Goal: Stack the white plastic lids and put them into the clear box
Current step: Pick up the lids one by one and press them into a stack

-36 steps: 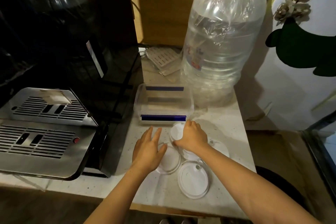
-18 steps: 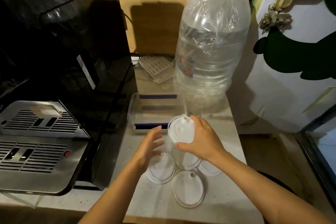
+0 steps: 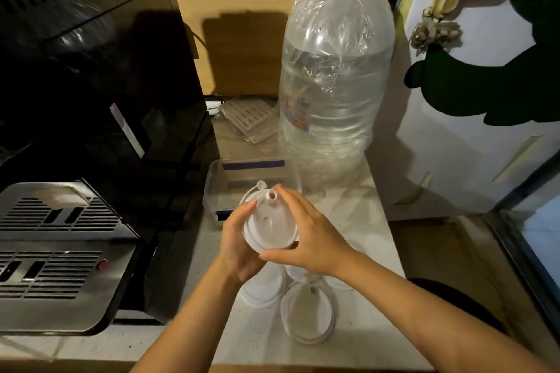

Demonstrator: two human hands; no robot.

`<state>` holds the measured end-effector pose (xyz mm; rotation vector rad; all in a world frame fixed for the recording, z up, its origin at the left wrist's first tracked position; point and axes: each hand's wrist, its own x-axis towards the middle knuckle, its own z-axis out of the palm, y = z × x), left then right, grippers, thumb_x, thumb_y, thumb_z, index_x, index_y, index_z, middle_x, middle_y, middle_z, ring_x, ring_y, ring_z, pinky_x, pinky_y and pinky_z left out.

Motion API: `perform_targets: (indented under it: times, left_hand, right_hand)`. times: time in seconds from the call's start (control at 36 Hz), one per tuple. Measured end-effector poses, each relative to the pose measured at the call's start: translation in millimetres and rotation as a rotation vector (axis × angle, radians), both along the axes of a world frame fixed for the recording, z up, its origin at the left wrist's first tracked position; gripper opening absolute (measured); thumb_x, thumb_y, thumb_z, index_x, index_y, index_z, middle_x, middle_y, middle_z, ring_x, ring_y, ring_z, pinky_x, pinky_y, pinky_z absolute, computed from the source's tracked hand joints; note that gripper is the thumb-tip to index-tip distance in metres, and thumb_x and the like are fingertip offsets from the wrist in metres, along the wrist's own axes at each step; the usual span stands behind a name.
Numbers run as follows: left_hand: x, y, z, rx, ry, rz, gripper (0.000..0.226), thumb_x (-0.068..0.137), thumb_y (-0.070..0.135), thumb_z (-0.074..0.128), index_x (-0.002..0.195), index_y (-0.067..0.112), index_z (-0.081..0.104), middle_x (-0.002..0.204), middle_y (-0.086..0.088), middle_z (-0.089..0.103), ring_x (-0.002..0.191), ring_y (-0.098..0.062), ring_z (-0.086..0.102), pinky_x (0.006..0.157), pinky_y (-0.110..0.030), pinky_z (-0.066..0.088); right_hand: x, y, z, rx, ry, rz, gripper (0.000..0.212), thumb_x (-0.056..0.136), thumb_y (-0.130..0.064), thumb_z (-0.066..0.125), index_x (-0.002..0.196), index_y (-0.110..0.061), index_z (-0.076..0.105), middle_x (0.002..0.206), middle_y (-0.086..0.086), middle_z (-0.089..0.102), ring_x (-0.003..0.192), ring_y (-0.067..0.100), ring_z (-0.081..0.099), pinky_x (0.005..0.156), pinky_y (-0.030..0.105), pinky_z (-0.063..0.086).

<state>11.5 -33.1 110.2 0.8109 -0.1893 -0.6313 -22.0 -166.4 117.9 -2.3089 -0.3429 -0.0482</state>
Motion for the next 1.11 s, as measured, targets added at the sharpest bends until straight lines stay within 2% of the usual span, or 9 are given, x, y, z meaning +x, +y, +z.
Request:
perform_targets:
  times: [0.08, 0.17, 0.22, 0.39, 0.56, 0.69, 0.81, 0.94, 1.11]
  left_hand:
    - [0, 6, -4, -0.009, 0.006, -0.003, 0.059, 0.046, 0.043, 0.081, 0.097, 0.015, 0.068, 0.088, -0.010, 0.070, 0.080, -0.023, 0.067, 0.062, -0.036, 0.057]
    - [1, 15, -11, 0.033, 0.055, 0.022, 0.074, 0.043, 0.043, 0.082, 0.110, 0.018, 0.063, 0.099, -0.015, 0.067, 0.089, -0.033, 0.065, 0.066, -0.042, 0.058]
    - [2, 22, -15, 0.062, 0.090, 0.039, 0.081, 0.039, 0.045, 0.083, 0.113, 0.020, 0.060, 0.103, -0.017, 0.066, 0.092, -0.037, 0.063, 0.068, -0.045, 0.058]
    - [1, 33, -27, 0.067, 0.177, 0.048, 0.085, 0.036, 0.045, 0.084, 0.112, 0.018, 0.057, 0.103, -0.017, 0.066, 0.090, -0.037, 0.065, 0.064, -0.046, 0.058]
    - [0, 37, -39, 0.084, 0.186, 0.065, 0.077, 0.037, 0.047, 0.084, 0.105, 0.019, 0.062, 0.094, -0.014, 0.072, 0.085, -0.035, 0.068, 0.066, -0.047, 0.057]
    - [-1, 40, -45, 0.105, 0.201, 0.076, 0.076, 0.037, 0.049, 0.084, 0.105, 0.021, 0.064, 0.097, -0.014, 0.072, 0.088, -0.036, 0.067, 0.069, -0.049, 0.056]
    - [-1, 41, -46, 0.132, 0.203, 0.084, 0.081, 0.035, 0.050, 0.084, 0.108, 0.021, 0.062, 0.096, -0.013, 0.072, 0.089, -0.036, 0.066, 0.068, -0.047, 0.058]
    - [-1, 41, -45, 0.153, 0.222, 0.080, 0.082, 0.033, 0.050, 0.084, 0.106, 0.021, 0.063, 0.097, -0.014, 0.070, 0.091, -0.036, 0.065, 0.069, -0.047, 0.058]
    - [2, 37, -41, 0.157, 0.240, 0.058, 0.081, 0.029, 0.050, 0.085, 0.101, 0.020, 0.063, 0.093, -0.014, 0.070, 0.085, -0.034, 0.067, 0.068, -0.047, 0.057]
  right_hand:
    - [5, -7, -1, 0.000, 0.057, 0.038, 0.104, 0.063, -0.049, 0.076, 0.141, -0.029, 0.011, 0.152, -0.006, 0.016, 0.135, 0.010, 0.021, 0.107, 0.027, 0.028]
    - [9, -24, -5, 0.033, 0.126, -0.010, 0.108, 0.063, -0.048, 0.077, 0.142, -0.032, 0.005, 0.154, -0.010, 0.008, 0.135, 0.004, 0.013, 0.104, 0.022, 0.019]
    - [10, -36, -14, 0.007, 0.165, -0.048, 0.108, 0.064, -0.047, 0.077, 0.141, -0.034, 0.002, 0.154, -0.010, 0.006, 0.137, 0.008, 0.013, 0.104, 0.024, 0.020]
    - [4, -52, -53, -0.321, 0.328, -0.091, 0.109, 0.066, -0.051, 0.072, 0.143, -0.025, -0.001, 0.156, -0.001, 0.003, 0.140, 0.021, 0.014, 0.107, 0.035, 0.028]
    - [1, -30, -87, -0.546, 0.340, -0.171, 0.095, 0.063, -0.056, 0.070, 0.134, -0.013, 0.023, 0.138, 0.009, 0.035, 0.121, 0.029, 0.038, 0.093, 0.037, 0.039]
    - [5, -14, -98, -0.644, 0.305, -0.186, 0.093, 0.063, -0.056, 0.070, 0.131, -0.009, 0.027, 0.130, 0.011, 0.041, 0.114, 0.031, 0.041, 0.094, 0.038, 0.037]
    - [8, -11, -100, -0.671, 0.290, -0.187, 0.092, 0.064, -0.053, 0.071, 0.130, -0.006, 0.028, 0.128, 0.013, 0.043, 0.113, 0.031, 0.042, 0.096, 0.038, 0.036]
    - [8, -13, -99, -0.603, 0.283, -0.210, 0.080, 0.063, -0.046, 0.072, 0.122, -0.007, 0.034, 0.120, 0.012, 0.047, 0.105, 0.028, 0.045, 0.089, 0.031, 0.038]
    - [9, -24, -75, -0.496, 0.261, -0.281, 0.083, 0.064, -0.046, 0.071, 0.127, -0.008, 0.032, 0.127, 0.010, 0.045, 0.110, 0.027, 0.045, 0.087, 0.031, 0.038]
